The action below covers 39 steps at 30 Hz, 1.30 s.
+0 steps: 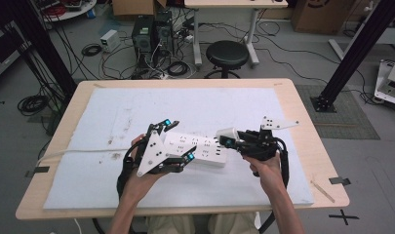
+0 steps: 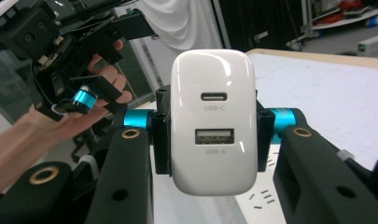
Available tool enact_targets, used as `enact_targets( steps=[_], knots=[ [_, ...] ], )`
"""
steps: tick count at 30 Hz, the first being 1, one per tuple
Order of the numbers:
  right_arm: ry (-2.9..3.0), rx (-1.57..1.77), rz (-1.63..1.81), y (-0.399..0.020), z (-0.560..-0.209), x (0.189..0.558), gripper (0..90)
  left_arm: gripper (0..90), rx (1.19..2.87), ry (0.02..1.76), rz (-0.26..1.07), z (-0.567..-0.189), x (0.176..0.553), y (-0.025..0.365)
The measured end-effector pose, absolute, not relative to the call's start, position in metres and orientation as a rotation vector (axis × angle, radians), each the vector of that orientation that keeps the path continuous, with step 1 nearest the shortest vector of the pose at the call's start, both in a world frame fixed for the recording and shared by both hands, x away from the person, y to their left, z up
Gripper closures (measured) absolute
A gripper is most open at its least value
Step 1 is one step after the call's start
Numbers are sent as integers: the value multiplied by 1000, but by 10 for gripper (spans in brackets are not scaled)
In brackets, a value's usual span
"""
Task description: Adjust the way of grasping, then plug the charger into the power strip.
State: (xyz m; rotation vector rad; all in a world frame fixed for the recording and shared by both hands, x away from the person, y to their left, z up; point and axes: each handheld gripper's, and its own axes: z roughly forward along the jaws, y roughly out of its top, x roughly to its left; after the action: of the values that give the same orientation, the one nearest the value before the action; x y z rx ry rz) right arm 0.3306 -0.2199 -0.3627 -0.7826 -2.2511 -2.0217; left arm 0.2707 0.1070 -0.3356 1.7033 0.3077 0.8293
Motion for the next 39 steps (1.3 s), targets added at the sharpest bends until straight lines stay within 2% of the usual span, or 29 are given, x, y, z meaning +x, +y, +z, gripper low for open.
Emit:
enact_targets(
  steps=[7, 11, 16, 17, 25, 37, 39],
  knots=[
    [-2325, -805, -2037, -222, -360, 324, 630, 205, 1664, 391, 760, -342, 273, 122],
    [-2391, -808, -2036, -224, -361, 320, 630, 205, 1631, 544, 700, -356, 280, 154],
    [-2416, -819, -2046, -227, -363, 318, 630, 204, 1589, 667, 685, -367, 284, 181],
    [-2408, -845, -2071, -232, -368, 317, 630, 205, 1567, 720, 691, -372, 284, 198],
    [-2434, -847, -2072, -240, -375, 317, 630, 200, 1514, 856, 687, -389, 282, 240],
    [-2474, -855, -2015, -244, -376, 321, 629, 200, 1498, 930, 716, -396, 269, 257],
    [-2520, -825, -1933, -240, -372, 332, 629, 200, 1498, 935, 722, -396, 268, 258]
  ],
)
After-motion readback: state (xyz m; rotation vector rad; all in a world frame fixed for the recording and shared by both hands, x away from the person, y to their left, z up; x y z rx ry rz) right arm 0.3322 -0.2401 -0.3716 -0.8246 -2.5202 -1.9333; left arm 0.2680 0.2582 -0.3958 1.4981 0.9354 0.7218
